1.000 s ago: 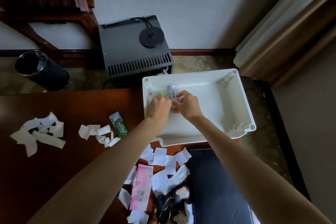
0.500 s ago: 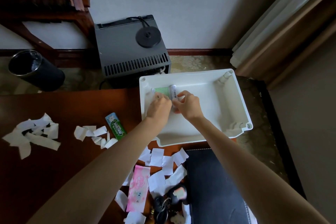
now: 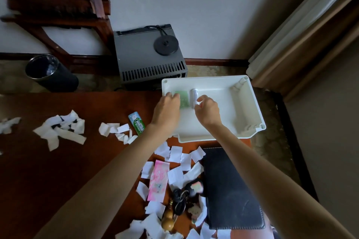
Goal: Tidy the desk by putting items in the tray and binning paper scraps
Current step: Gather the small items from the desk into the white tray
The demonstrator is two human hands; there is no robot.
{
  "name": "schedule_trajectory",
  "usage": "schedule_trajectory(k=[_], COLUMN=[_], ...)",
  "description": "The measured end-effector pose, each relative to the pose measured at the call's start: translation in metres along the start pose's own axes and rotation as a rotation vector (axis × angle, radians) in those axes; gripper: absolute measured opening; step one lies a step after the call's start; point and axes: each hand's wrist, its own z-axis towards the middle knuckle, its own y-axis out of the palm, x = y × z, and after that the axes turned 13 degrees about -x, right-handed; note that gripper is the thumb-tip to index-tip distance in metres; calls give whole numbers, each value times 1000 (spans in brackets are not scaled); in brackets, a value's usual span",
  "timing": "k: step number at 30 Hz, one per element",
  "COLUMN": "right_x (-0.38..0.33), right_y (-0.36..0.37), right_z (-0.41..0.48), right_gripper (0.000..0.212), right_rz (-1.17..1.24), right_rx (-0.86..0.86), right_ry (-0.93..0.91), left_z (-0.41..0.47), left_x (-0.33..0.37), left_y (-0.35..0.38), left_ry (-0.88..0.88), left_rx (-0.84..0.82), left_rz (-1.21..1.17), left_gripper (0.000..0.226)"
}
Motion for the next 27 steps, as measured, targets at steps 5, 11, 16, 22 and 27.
schedule_trajectory(k=[5,11,16,22,27], right_x=[-34,-55,-44,-19,-7], right_y=[26,81,112,114,110], right_z=[-49,-99,-109,-106,-113], right_gripper=[30,30,27,30,26], right_rz=[-25,-93,-279,-265,-241], right_rx=[111,-7,-163,-247,-221], right_ry=[-154,-330,-207,45,68], left_z=[-45,-57,-40,-22,-28], left_x=[-46,-105,-110,-99,-96], left_y=[-2,22,31,43,46], left_ry=[-202,-296,-351,-397,-401], left_rx=[127,30,-50,-70,-55], left_rz=[-185,-243,-319,-340,-395], left_gripper=[39,39,56,65,62])
